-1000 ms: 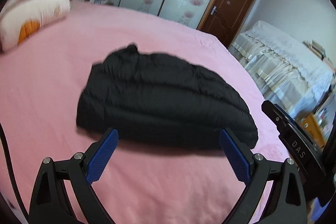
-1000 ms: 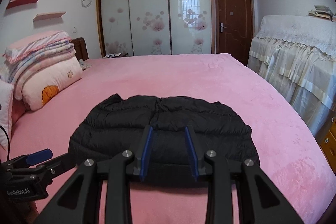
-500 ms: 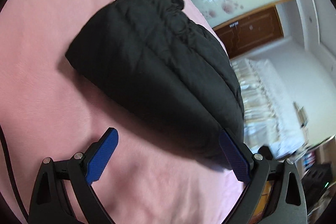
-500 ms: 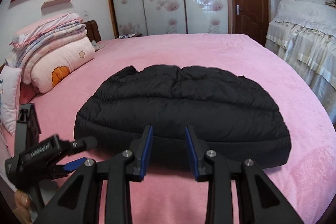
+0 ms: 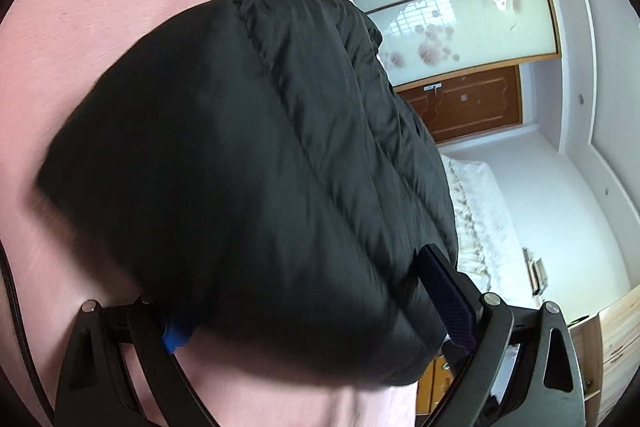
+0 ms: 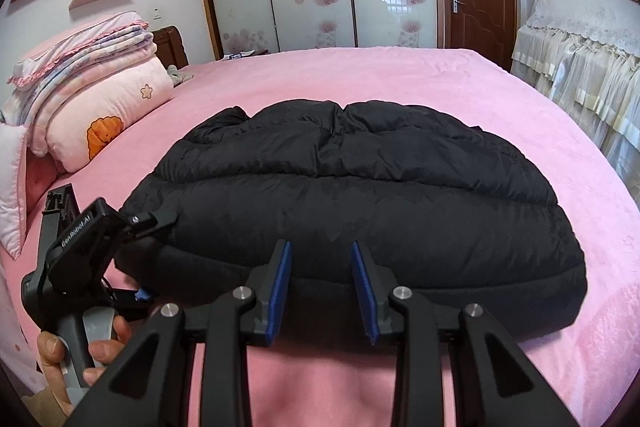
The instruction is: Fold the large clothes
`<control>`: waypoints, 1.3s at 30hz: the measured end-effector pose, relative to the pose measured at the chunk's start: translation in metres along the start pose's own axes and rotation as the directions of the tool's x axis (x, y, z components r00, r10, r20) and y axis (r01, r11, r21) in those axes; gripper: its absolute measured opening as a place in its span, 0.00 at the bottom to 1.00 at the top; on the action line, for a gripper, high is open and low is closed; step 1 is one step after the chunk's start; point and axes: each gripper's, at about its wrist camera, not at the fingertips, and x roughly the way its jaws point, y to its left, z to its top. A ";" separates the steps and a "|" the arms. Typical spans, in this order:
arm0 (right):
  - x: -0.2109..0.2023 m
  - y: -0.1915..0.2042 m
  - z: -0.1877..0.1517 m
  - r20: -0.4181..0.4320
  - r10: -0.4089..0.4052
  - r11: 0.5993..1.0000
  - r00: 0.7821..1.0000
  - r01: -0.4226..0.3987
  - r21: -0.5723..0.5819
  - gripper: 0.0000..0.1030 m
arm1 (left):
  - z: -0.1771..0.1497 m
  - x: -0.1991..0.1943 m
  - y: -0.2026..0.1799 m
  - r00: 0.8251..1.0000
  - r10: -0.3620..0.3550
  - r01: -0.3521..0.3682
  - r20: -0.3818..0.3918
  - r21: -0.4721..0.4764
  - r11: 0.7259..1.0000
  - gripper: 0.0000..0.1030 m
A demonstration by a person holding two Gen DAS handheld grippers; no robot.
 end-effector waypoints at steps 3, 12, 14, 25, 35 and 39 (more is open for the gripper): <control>0.007 -0.001 0.002 0.004 0.007 1.000 1.000 -0.007 0.003 0.30 | 0.005 0.015 0.002 1.000 -0.017 0.017 0.013 -0.010 1.000 0.93; 0.039 -0.002 0.050 0.148 -0.070 0.998 0.987 0.069 0.011 0.29 | 0.009 0.039 0.000 0.998 -0.014 0.016 0.058 -0.046 0.999 0.83; 0.061 -0.002 0.059 0.148 -0.087 0.996 0.985 0.086 0.016 0.29 | 0.008 0.044 -0.003 0.998 0.010 -0.009 0.056 -0.026 1.000 0.70; 0.145 -0.002 0.046 -0.053 -0.124 0.992 0.991 0.124 -0.003 0.28 | -0.022 0.055 -0.080 0.979 0.116 -0.163 0.166 0.309 0.937 0.29; 0.162 -0.023 0.029 -0.114 -0.039 0.997 0.993 0.047 0.061 0.25 | -0.088 0.078 -0.159 0.961 0.106 -0.237 0.255 0.566 0.789 0.27; 0.168 -0.028 0.030 -0.127 -0.035 0.997 0.991 0.043 0.065 0.25 | -0.109 0.089 -0.176 0.950 0.138 -0.287 0.280 0.607 0.741 0.27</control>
